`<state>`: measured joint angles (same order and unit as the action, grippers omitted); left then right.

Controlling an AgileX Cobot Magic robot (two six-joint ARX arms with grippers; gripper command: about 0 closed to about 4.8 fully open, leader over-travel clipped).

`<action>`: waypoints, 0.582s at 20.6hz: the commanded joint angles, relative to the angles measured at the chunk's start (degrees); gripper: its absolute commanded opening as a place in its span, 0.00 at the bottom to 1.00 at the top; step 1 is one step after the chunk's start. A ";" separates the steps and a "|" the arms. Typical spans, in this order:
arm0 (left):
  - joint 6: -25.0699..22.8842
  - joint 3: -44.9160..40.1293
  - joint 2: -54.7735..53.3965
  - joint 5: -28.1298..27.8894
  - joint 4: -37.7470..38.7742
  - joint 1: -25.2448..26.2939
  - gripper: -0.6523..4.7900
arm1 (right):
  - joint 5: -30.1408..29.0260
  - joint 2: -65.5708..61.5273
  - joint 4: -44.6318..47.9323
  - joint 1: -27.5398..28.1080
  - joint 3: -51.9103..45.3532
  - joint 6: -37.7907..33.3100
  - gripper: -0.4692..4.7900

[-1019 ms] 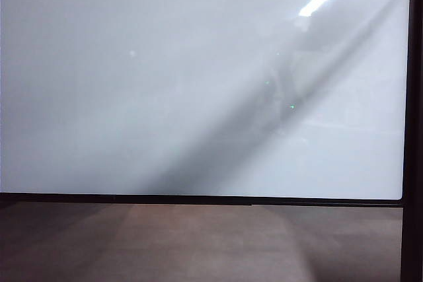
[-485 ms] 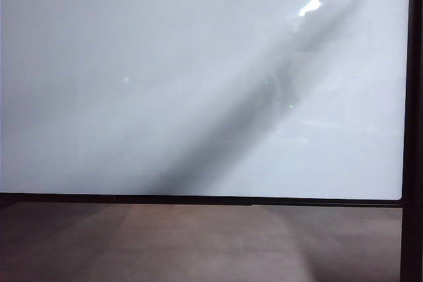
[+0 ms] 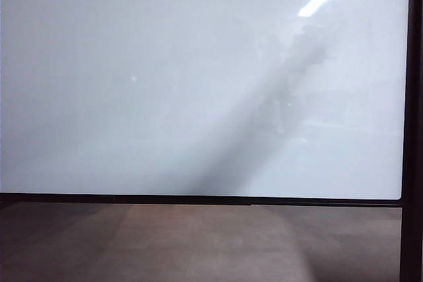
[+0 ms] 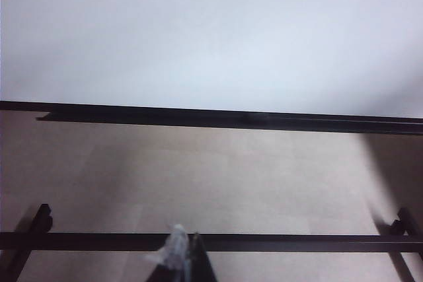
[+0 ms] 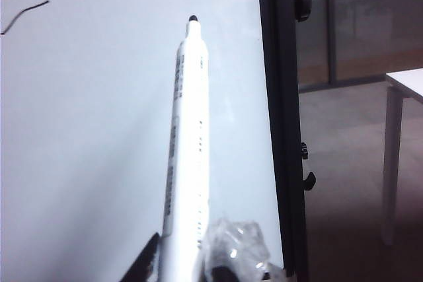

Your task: Reach to the right to find the marker pen, pick it up, and write the number 9 on the whiteboard.

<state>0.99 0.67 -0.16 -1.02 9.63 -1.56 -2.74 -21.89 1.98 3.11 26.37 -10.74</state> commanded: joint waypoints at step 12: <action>-0.13 -0.17 -0.07 -0.09 -1.57 -0.09 0.11 | -1.03 21.70 -18.49 0.04 -5.64 -5.88 0.08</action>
<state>0.99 0.67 -0.16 -1.06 9.37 -1.67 -4.12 -0.30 -16.64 3.18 20.62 -12.80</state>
